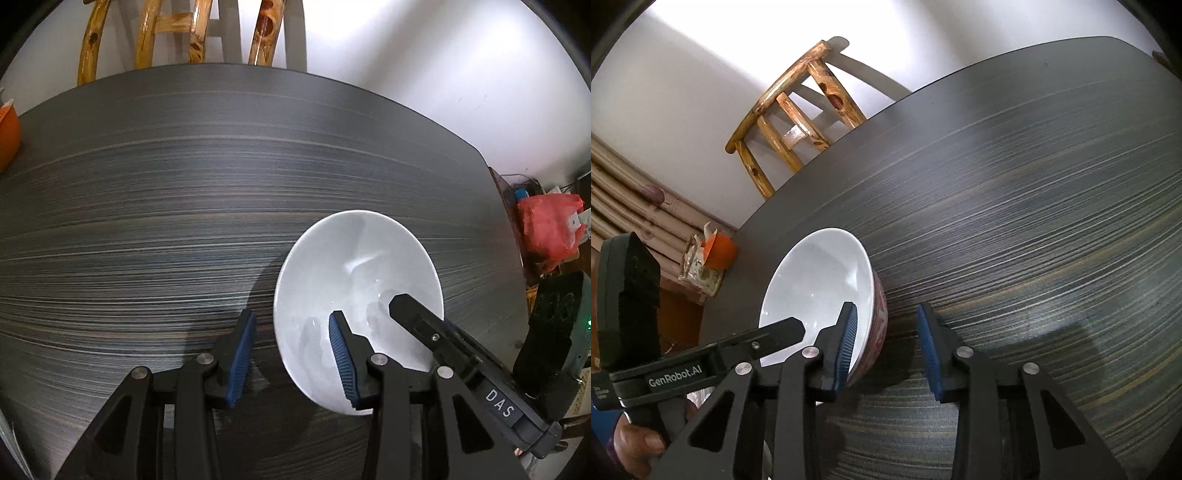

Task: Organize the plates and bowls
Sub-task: 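Grip the white bowl rim with the left gripper while the right gripper also grips it, then carry the white bowl with both grippers and lower it onto the nested bowls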

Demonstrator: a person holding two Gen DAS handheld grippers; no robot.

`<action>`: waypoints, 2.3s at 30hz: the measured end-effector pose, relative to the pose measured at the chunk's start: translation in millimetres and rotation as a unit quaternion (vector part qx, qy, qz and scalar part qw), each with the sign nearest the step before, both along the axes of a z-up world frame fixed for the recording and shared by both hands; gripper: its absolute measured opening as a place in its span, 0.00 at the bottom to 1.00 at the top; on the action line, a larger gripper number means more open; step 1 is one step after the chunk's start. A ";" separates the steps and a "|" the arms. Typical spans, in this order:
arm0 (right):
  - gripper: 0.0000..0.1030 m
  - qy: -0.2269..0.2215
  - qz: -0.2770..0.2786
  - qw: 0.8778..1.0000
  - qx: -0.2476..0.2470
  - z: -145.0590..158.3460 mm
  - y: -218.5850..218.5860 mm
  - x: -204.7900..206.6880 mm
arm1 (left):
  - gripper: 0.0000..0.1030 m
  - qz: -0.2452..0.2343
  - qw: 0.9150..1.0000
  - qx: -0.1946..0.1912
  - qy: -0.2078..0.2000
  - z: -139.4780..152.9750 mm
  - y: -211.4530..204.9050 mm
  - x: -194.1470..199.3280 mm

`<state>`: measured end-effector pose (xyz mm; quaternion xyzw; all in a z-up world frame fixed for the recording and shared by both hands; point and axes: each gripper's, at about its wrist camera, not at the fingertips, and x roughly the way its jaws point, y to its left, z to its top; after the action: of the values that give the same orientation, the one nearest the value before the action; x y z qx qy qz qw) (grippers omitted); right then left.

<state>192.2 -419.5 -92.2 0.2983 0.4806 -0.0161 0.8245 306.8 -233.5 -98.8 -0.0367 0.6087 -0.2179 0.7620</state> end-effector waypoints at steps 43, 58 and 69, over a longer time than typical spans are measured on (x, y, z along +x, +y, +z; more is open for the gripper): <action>0.12 0.002 0.136 0.991 0.019 74.9 169.3 -76.3 | 0.07 0.077 0.996 -0.031 -0.035 63.0 186.0 -157.5; 0.12 0.033 0.146 0.989 -0.011 62.6 189.6 -73.5 | 0.10 0.064 0.997 -0.008 -0.052 49.2 180.9 -162.4; 0.12 0.041 0.144 0.989 -0.021 60.4 193.3 -74.2 | 0.11 0.045 0.996 0.012 -0.070 48.4 176.0 -161.5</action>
<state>118.1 -226.3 -31.8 0.2077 0.5511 0.0804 0.8042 145.4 -57.5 -50.4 -0.0395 0.5540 -0.1782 0.8123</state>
